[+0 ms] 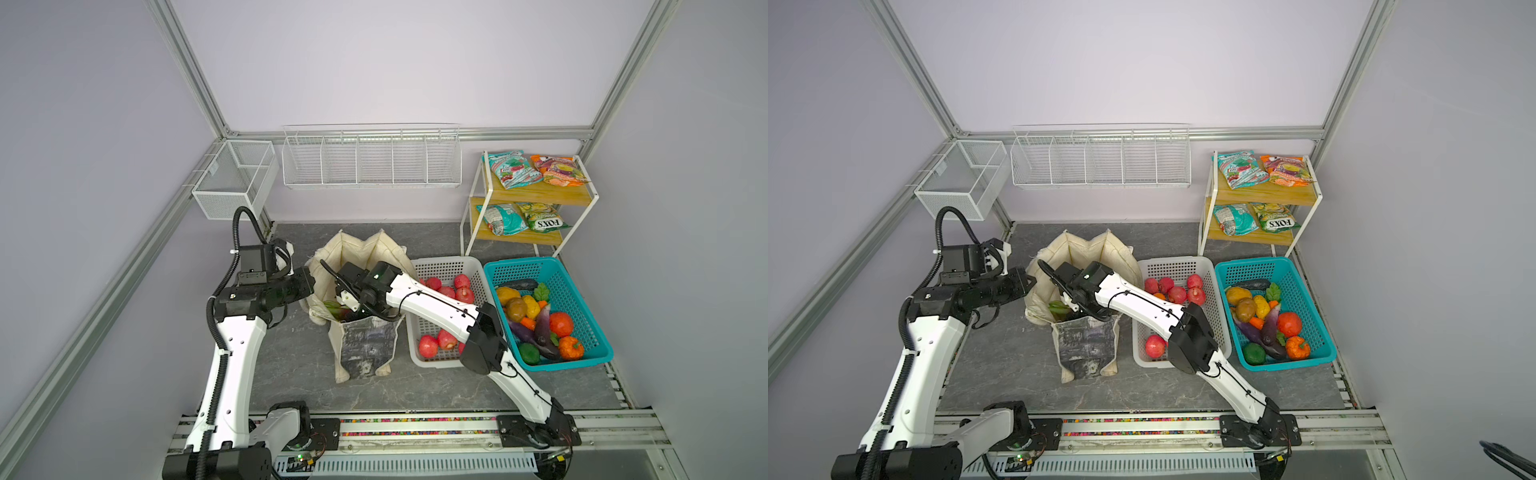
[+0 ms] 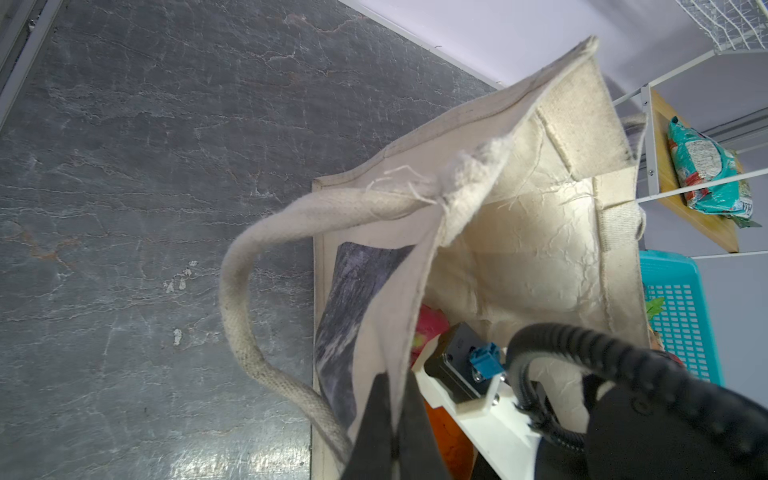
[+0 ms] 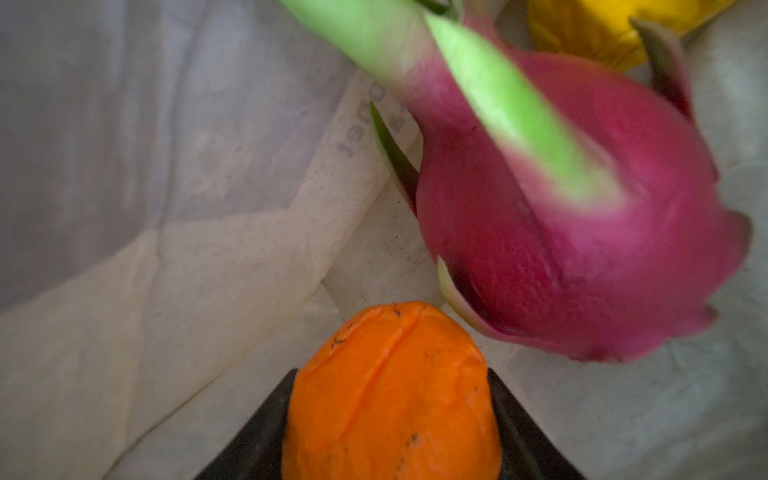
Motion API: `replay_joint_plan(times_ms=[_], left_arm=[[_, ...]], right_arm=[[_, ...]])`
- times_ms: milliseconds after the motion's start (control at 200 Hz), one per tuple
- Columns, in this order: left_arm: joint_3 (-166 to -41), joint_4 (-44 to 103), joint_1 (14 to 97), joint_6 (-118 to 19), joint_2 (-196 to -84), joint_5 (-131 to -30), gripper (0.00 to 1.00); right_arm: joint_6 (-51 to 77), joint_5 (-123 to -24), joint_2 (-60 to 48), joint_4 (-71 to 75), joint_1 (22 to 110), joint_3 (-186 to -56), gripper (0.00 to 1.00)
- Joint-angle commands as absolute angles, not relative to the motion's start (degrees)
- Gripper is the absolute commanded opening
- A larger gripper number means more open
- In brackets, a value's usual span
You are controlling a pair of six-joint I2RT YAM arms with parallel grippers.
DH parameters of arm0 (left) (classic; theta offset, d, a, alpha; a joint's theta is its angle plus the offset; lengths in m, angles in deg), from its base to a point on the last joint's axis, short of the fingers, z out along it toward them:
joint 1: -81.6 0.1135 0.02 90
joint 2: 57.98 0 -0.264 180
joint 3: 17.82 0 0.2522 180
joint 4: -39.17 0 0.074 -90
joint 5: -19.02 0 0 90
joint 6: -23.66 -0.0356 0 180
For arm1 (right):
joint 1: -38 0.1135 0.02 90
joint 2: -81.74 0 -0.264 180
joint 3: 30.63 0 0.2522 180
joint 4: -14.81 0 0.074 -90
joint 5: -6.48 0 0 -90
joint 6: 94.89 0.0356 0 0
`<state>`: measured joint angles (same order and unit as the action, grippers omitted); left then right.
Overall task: Place the food into the grocery bag and tie it
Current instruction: 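Open the right gripper to release the orange and raise it out of the bag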
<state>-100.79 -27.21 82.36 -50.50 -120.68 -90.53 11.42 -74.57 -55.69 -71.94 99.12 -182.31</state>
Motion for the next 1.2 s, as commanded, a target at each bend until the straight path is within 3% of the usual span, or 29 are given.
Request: replay_joint_plan(times_ms=[0,140,465,525,940,1194], left_arm=[[-103.0,-25.6,82.4,-50.1,-120.9,-91.7,0.00],[-102.9,-25.1,82.4,-50.0,-121.2,-91.9,0.00],[-102.0,-24.6,82.4,-49.8,-120.8,-92.3,0.00],[-102.0,-24.7,82.4,-49.8,-120.6,-92.4,0.00],[-101.7,-25.4,82.4,-50.4,-120.2,-92.3,0.00],[-100.9,-25.2,82.4,-50.7,-119.5,-92.3,0.00]], right_arm=[[11.5,-72.5,-55.4,-70.4,99.3,-179.8,0.59],[12.4,-71.6,-54.3,-67.8,99.2,-176.5,0.65],[12.8,-74.5,-52.9,-66.5,99.2,-175.0,1.00],[12.7,-75.5,-52.6,-66.5,99.3,-175.1,0.88],[12.5,-79.7,-50.0,-65.7,98.7,-176.2,0.88],[13.3,-83.8,-48.7,-67.4,97.2,-184.4,0.88]])
